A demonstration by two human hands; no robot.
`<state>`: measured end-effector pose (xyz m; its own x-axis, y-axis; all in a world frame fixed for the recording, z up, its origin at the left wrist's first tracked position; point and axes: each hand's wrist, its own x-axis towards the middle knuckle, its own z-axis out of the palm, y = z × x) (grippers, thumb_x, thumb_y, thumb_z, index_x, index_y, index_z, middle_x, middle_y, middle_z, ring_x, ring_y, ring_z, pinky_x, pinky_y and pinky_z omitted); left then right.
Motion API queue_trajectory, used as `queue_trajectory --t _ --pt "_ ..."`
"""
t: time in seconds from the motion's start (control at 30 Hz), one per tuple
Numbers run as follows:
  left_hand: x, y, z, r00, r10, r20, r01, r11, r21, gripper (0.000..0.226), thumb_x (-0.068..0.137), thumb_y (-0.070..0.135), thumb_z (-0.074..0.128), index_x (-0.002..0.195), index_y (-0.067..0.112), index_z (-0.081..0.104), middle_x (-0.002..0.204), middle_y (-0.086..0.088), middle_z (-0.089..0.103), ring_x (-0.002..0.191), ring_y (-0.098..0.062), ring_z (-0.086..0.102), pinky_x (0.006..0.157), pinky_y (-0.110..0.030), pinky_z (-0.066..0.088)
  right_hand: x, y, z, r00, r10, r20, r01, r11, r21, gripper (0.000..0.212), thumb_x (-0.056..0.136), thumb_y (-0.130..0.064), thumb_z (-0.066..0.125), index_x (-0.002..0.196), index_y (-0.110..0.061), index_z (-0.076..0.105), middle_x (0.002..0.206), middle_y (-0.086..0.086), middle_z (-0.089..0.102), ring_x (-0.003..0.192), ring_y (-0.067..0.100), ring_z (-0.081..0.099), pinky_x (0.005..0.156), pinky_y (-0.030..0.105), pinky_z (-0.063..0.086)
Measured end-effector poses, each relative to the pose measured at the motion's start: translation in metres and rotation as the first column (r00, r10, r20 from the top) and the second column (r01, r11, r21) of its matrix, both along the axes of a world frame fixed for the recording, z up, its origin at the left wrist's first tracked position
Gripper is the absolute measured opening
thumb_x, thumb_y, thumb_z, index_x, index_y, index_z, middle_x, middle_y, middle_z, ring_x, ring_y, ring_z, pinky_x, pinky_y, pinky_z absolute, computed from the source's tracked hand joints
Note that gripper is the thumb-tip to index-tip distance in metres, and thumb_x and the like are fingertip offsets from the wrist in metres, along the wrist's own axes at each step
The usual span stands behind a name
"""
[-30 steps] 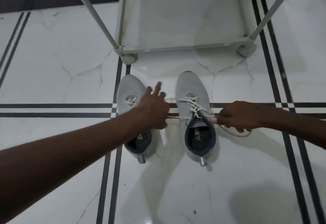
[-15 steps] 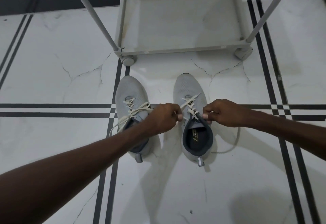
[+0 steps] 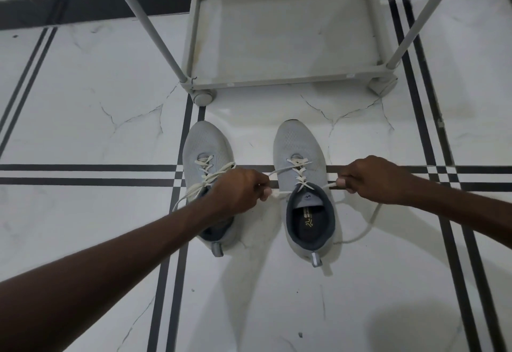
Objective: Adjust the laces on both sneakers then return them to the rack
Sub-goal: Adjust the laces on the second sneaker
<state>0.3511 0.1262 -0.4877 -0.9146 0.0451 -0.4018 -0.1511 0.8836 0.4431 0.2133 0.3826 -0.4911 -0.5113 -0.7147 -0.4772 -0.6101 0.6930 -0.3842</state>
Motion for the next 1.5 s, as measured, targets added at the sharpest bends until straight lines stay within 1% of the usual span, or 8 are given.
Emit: queue_trajectory --t 0.2,0.43,0.53,0.7,0.83,1.03,1.3,1.5 --pt "-0.028 -0.024 0.012 0.946 -0.132 -0.296 -0.028 0.876 -0.481 0.013 0.088 0.019 0.063 0.086 0.024 0.075 0.083 -0.002 0.067 0.076 -0.023 0.059 0.059 -0.031 0.046 -0.023 -0.014 0.053 0.995 0.007 0.097 -0.011 0.999 0.040 0.035 0.092 -0.036 0.060 0.061 -0.021 0.052 0.059 -0.007 0.052 0.058 0.010 0.048 0.057 0.026 0.034" --pt "-0.029 0.023 0.017 0.872 0.304 0.384 -0.357 0.931 0.073 0.036 0.094 0.040 0.056 0.094 0.007 0.069 0.062 -0.005 0.074 0.047 -0.013 0.066 0.049 -0.017 0.050 -0.032 -0.039 0.086 0.999 0.014 0.034 -0.013 0.999 -0.043 0.014 0.086 -0.028 0.068 0.074 -0.025 0.064 0.063 -0.007 0.057 0.064 0.012 0.052 0.058 0.031 0.038" --pt "-0.017 0.038 0.007 0.594 0.479 0.646 -0.736 0.648 0.197 0.040 0.098 0.036 0.052 0.096 -0.001 0.066 0.071 -0.015 0.075 0.059 -0.024 0.072 0.058 -0.032 0.062 -0.027 -0.041 0.078 1.000 -0.018 -0.013 0.017 0.994 -0.105 0.012 0.087 -0.019 0.066 0.076 -0.026 0.064 0.068 -0.012 0.060 0.069 0.007 0.055 0.060 0.030 0.038" --pt "-0.022 0.038 0.009 0.660 0.726 0.194 -0.713 0.525 0.464 0.009 0.089 0.002 0.062 0.089 0.002 0.071 0.084 -0.015 0.075 0.071 -0.025 0.075 0.068 -0.040 0.064 -0.024 -0.046 0.066 0.992 0.010 -0.123 -0.037 0.974 -0.224 0.015 0.087 -0.011 0.067 0.080 -0.024 0.065 0.079 -0.012 0.067 0.082 0.011 0.058 0.070 0.031 0.044" --pt "-0.048 0.053 0.031 0.629 0.657 0.416 -0.728 0.310 0.611 0.030 0.083 -0.011 0.056 0.106 0.007 0.057 0.098 -0.014 0.075 0.074 -0.021 0.071 0.055 -0.027 0.057 -0.024 -0.054 0.058 0.943 0.085 -0.321 -0.187 0.935 -0.302 0.015 0.081 -0.010 0.073 0.082 -0.025 0.069 0.082 -0.009 0.059 0.088 0.019 0.050 0.080 0.041 0.045" --pt "-0.059 0.059 0.035 0.709 0.345 0.614 -0.704 0.307 0.640 0.031 0.091 0.011 0.050 0.117 0.004 0.066 0.107 -0.013 0.076 0.067 -0.013 0.058 0.076 -0.029 0.045 -0.024 -0.061 0.042 0.918 0.075 -0.390 -0.243 0.882 -0.404 0.013 0.079 -0.010 0.073 0.085 -0.021 0.072 0.101 0.001 0.065 0.101 0.026 0.051 0.082 0.043 0.046" --pt "-0.062 0.034 0.030 0.780 0.357 0.514 -0.622 0.354 0.698 0.019 0.094 0.020 0.062 0.102 0.004 0.070 0.085 -0.013 0.071 0.059 -0.010 0.058 0.057 -0.019 0.052 -0.004 -0.051 0.033 0.825 -0.378 0.420 0.537 0.754 -0.377 0.015 0.093 -0.014 0.057 0.087 -0.019 0.070 0.080 0.003 0.074 0.079 0.013 0.068 0.079 0.032 0.049" --pt "-0.065 0.016 0.035 0.860 0.322 0.396 -0.505 0.426 0.751 0.021 0.094 0.006 0.060 0.113 -0.001 0.067 0.078 -0.014 0.066 0.064 -0.013 0.061 0.060 -0.018 0.054 -0.008 -0.048 0.035 0.833 -0.128 0.538 0.263 0.947 -0.184 0.024 0.081 -0.015 0.059 0.060 -0.019 0.071 0.053 0.004 0.058 0.054 0.016 0.050 0.064 0.033 0.042"
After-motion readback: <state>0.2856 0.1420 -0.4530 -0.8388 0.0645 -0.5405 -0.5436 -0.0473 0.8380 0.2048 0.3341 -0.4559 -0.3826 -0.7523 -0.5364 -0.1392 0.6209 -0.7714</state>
